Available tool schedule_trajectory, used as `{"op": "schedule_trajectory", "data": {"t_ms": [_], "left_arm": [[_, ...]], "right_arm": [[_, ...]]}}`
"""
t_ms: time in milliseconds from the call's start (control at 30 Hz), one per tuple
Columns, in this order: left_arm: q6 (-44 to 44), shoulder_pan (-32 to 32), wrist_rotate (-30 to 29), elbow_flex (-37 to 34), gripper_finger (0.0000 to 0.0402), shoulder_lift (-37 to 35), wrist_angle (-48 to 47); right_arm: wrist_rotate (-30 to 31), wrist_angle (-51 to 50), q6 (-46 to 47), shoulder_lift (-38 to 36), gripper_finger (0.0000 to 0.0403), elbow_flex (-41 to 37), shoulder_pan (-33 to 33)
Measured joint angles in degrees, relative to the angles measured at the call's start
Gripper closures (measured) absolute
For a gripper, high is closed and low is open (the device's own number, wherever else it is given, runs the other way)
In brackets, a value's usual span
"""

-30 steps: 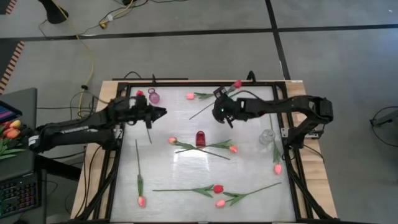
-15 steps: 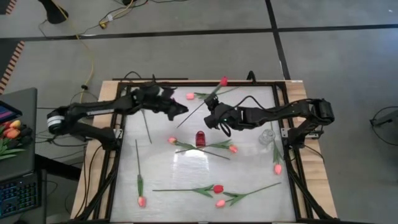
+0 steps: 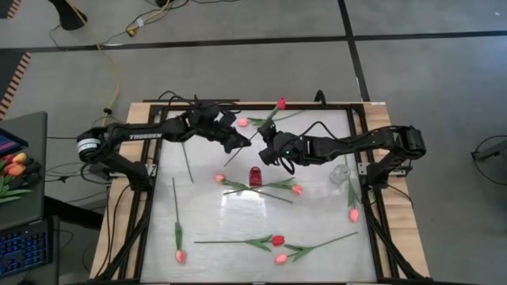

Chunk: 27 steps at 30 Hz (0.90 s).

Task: Sort flowers into vase by color
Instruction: Put the top right red tulip into the violet vase

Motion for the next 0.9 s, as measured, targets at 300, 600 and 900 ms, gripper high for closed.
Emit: {"op": "schedule_trajectory", "data": {"t_ms": [300,600,900], "left_arm": [[-0.29,0.16,0.20,0.09,0.0297,-0.02,0.81],[-0.22,0.15,1.01,0.09,0.0333,-0.02,0.80],[0.48,0.15,1.06,0.07,0.0397,-0.07,0.58]], "right_arm": [[-3.08,2.06,-2.64,0.02,0.0383,0.00,0.00],[-6.21,2.20,-4.36,0.02,0.0382,0.00,0.40],[-8.07,2.14,-4.53,0.04,0.0377,0.00,0.91]]}}
